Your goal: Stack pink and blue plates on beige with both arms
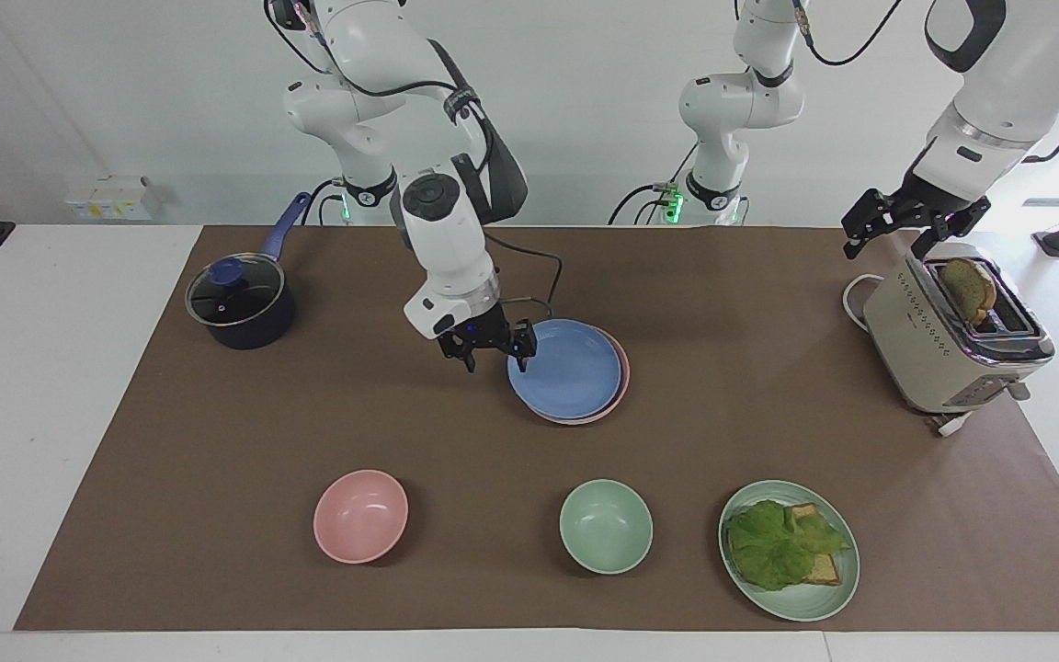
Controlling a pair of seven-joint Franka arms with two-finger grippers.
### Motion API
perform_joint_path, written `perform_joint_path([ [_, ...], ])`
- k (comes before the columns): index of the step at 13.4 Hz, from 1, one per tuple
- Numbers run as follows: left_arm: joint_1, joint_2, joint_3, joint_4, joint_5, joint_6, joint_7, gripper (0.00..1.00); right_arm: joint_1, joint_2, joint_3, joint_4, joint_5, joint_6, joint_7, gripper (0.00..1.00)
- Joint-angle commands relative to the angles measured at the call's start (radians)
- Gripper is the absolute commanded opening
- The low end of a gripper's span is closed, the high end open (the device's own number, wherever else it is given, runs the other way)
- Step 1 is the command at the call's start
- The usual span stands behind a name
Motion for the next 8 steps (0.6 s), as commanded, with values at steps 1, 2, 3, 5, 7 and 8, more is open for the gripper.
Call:
perform_joint_path([
  [1, -0.001, -0.011, -0.003, -0.010, 0.024, -0.009, -0.011, 1.00, -0.053, -0.061, 0.009, 0.002, -0.091, -0.058, -0.025, 1.00],
  [2, -0.001, -0.011, -0.003, -0.010, 0.024, -0.009, -0.011, 1.00, -0.069, -0.074, 0.007, 0.018, -0.099, -0.100, -0.025, 1.00],
  [3, -0.001, -0.011, -0.003, -0.010, 0.024, -0.009, -0.011, 1.00, -0.086, -0.087, 0.007, 0.043, -0.107, -0.143, -0.027, 1.00],
  [5, -0.001, -0.011, -0.003, -0.010, 0.024, -0.009, -0.011, 1.00, -0.132, -0.120, 0.009, 0.083, -0.119, -0.232, -0.090, 1.00],
  [7, -0.001, -0.011, -0.003, -0.010, 0.024, -0.009, -0.011, 1.00, -0.172, -0.172, 0.007, 0.086, -0.116, -0.299, -0.148, 1.00],
  [8, -0.001, -0.011, -0.003, -0.010, 0.024, -0.009, -0.011, 1.00, -0.195, -0.196, 0.007, 0.086, -0.116, -0.330, -0.157, 1.00],
])
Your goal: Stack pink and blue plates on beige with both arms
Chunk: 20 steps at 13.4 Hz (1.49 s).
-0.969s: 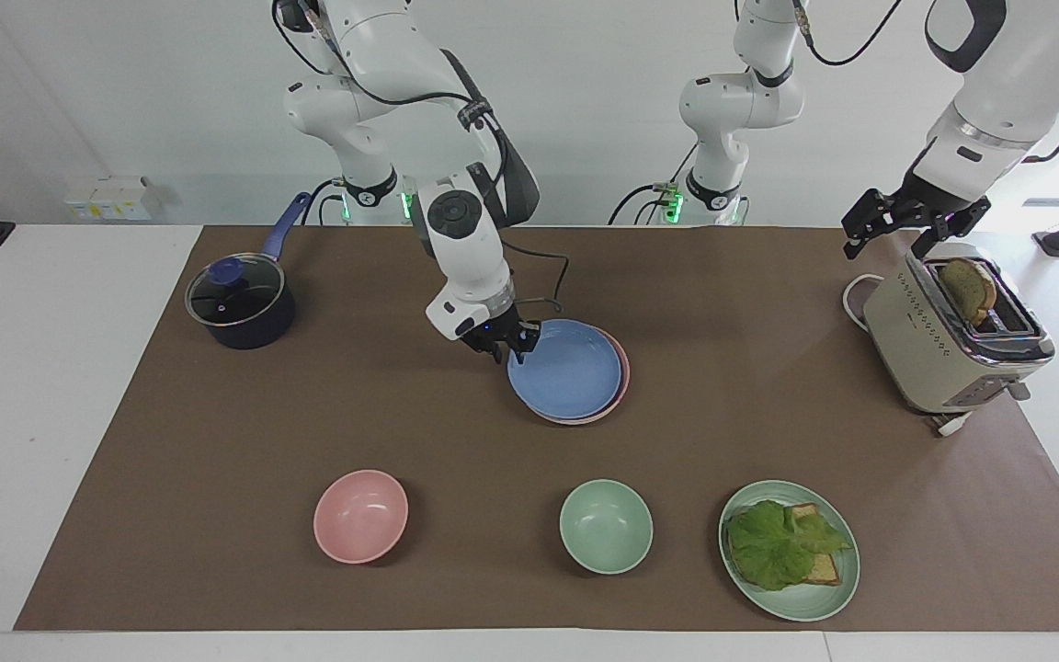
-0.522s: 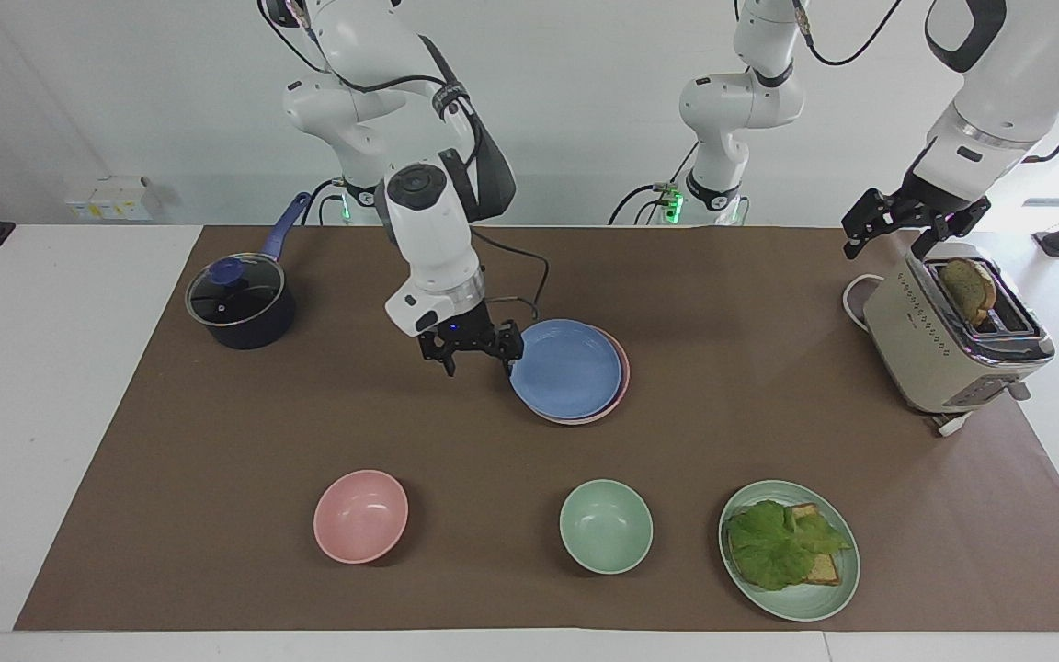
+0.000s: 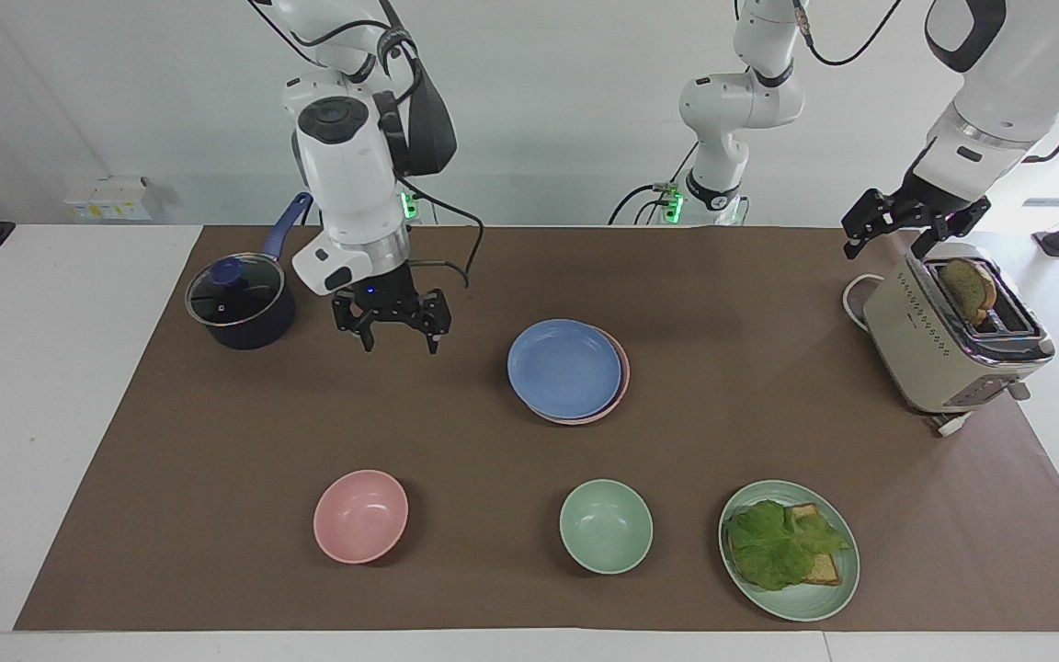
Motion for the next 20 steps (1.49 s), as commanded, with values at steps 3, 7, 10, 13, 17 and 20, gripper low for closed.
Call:
perform_joint_path([
  [3, -0.001, -0.011, -0.003, -0.010, 0.024, -0.009, -0.011, 1.00, -0.104, -0.117, 0.007, 0.006, -0.007, -0.136, -0.110, 1.00],
  [7, -0.001, -0.011, -0.003, -0.010, 0.024, -0.009, -0.011, 1.00, -0.172, -0.125, 0.006, 0.094, -0.005, -0.278, -0.179, 1.00],
  [10, -0.001, -0.011, -0.003, -0.010, 0.024, -0.009, -0.011, 1.00, -0.224, -0.131, 0.006, 0.145, -0.004, -0.375, -0.229, 1.00],
  [13, -0.001, -0.011, -0.003, -0.010, 0.024, -0.009, -0.011, 1.00, -0.283, -0.163, 0.006, 0.148, 0.003, -0.424, -0.262, 1.00],
  [17, -0.001, -0.011, -0.003, -0.010, 0.024, -0.009, -0.011, 1.00, -0.294, -0.217, -0.009, 0.130, 0.003, -0.467, -0.266, 1.00],
  [20, -0.001, -0.010, -0.003, -0.010, 0.024, -0.009, -0.012, 1.00, -0.285, -0.232, -0.006, 0.104, 0.001, -0.489, -0.330, 1.00],
])
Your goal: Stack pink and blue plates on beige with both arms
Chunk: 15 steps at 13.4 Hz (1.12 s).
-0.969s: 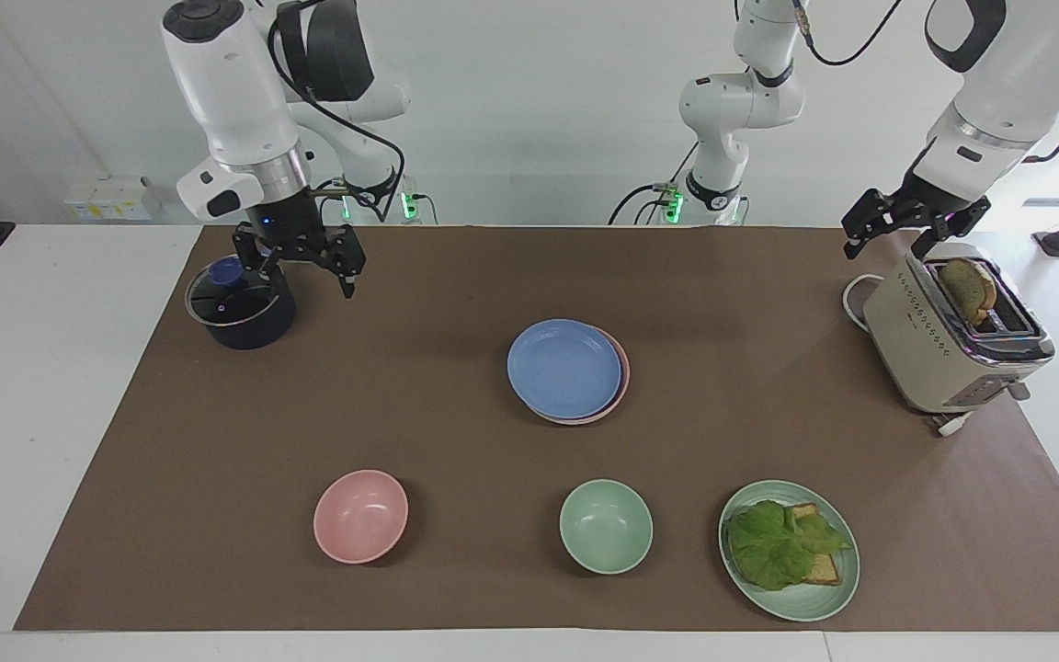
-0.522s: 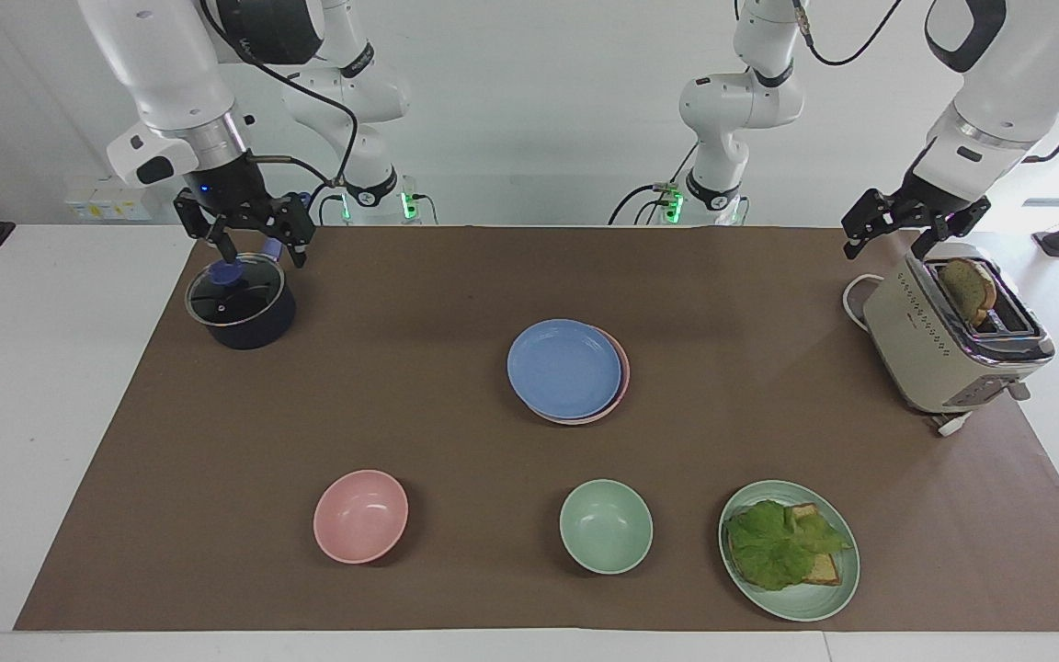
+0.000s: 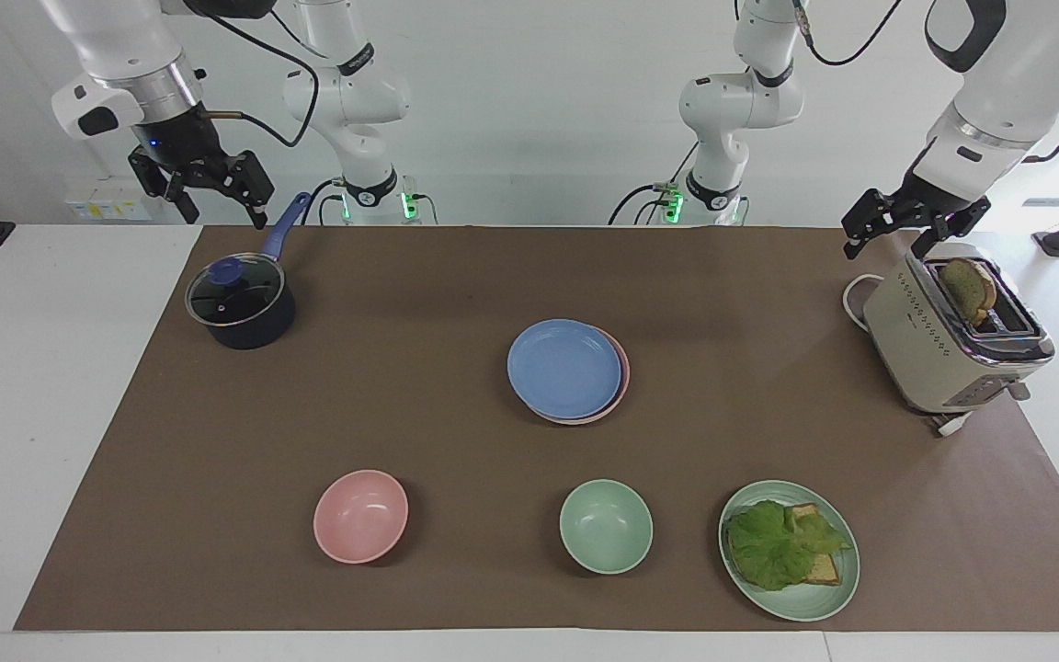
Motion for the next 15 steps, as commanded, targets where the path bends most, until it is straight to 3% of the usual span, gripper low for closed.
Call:
perform_joint_path([
  [1, -0.001, -0.011, -0.003, -0.010, 0.024, -0.009, -0.010, 1.00, -0.004, -0.014, 0.001, -0.020, 0.004, 0.004, -0.076, 1.00],
  [5, -0.001, -0.011, -0.003, -0.010, 0.024, -0.009, -0.010, 1.00, -0.009, 0.009, 0.002, 0.028, -0.001, -0.033, -0.079, 1.00],
  [15, -0.001, -0.010, -0.003, -0.010, 0.024, -0.009, -0.010, 1.00, 0.001, -0.014, 0.005, -0.021, -0.015, -0.009, -0.139, 1.00],
])
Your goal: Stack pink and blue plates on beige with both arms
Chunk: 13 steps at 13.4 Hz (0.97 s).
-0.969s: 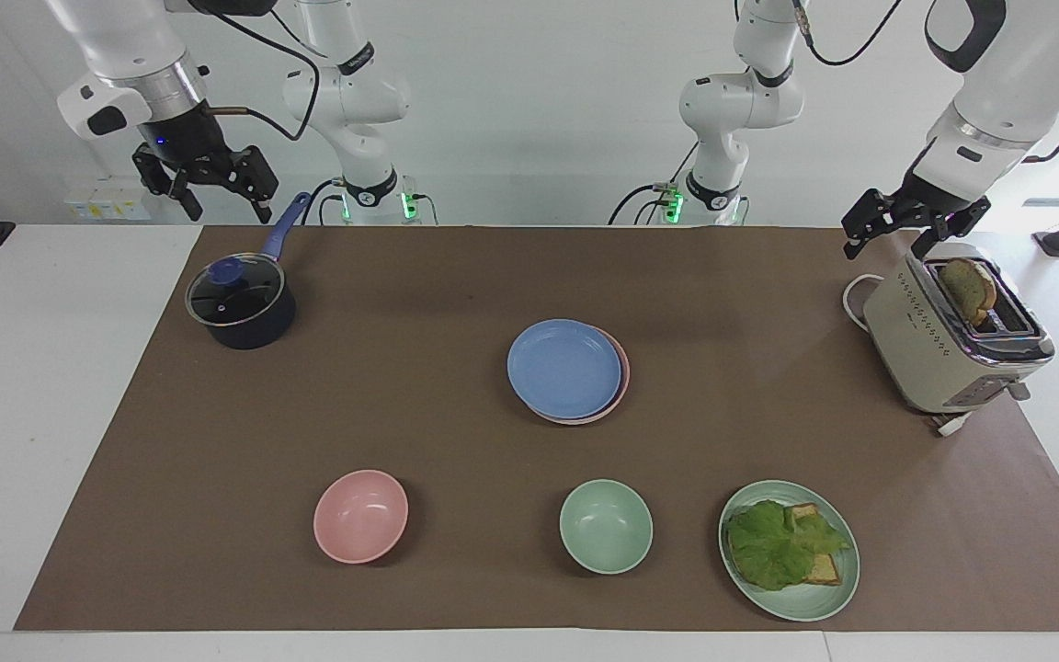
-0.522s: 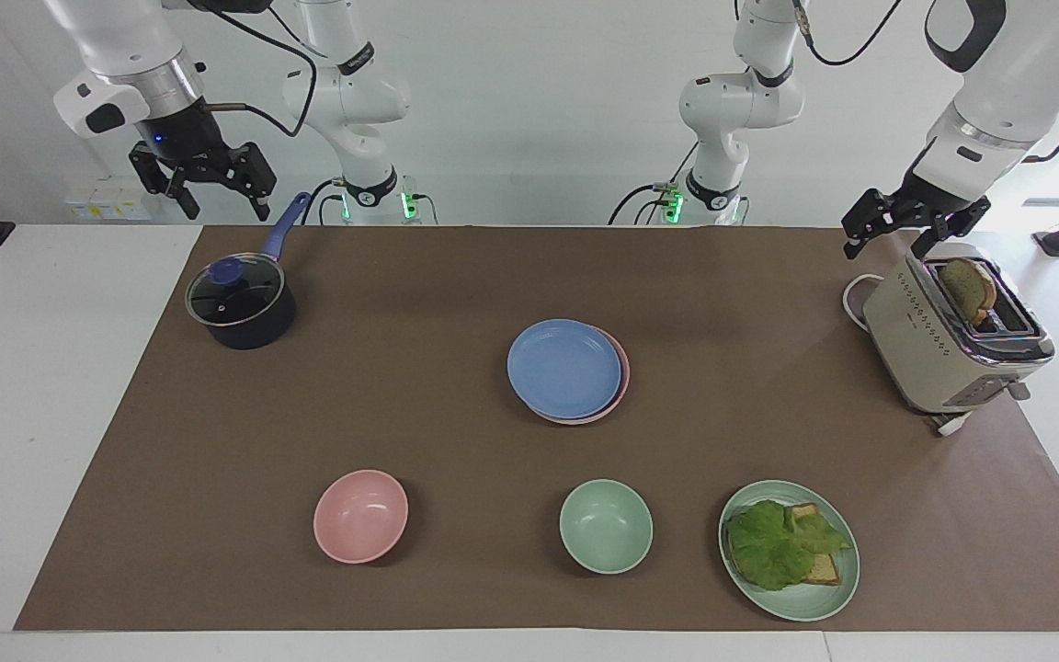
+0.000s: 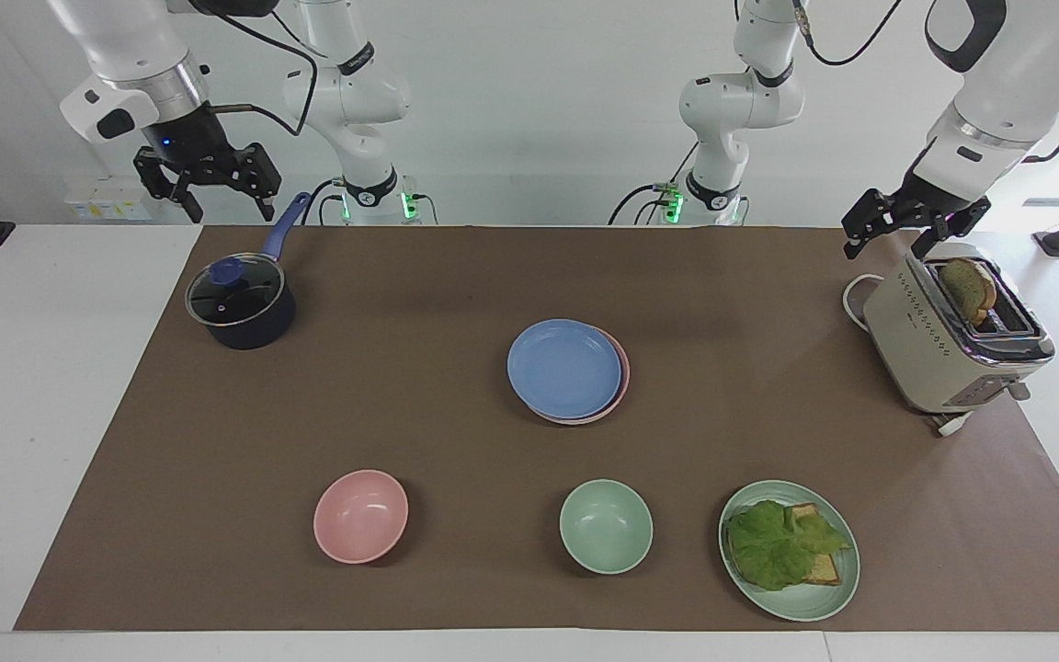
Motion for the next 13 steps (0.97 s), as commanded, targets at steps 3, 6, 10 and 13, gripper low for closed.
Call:
perform_joint_path([
  [3, -0.001, -0.011, -0.003, -0.010, 0.024, -0.009, -0.010, 1.00, -0.001, -0.014, 0.002, -0.018, -0.015, -0.001, -0.022, 1.00],
  [6, -0.001, -0.011, -0.003, -0.010, 0.024, -0.009, -0.010, 1.00, -0.010, -0.014, -0.004, 0.001, 0.004, -0.015, -0.027, 1.00],
  [10, -0.001, -0.011, -0.003, -0.010, 0.024, -0.009, -0.010, 1.00, -0.001, -0.015, -0.003, 0.004, -0.021, -0.018, -0.021, 1.00],
  [13, -0.001, -0.011, -0.003, -0.010, 0.024, -0.009, -0.010, 1.00, -0.004, -0.017, 0.000, -0.002, -0.021, -0.009, -0.018, 1.00],
])
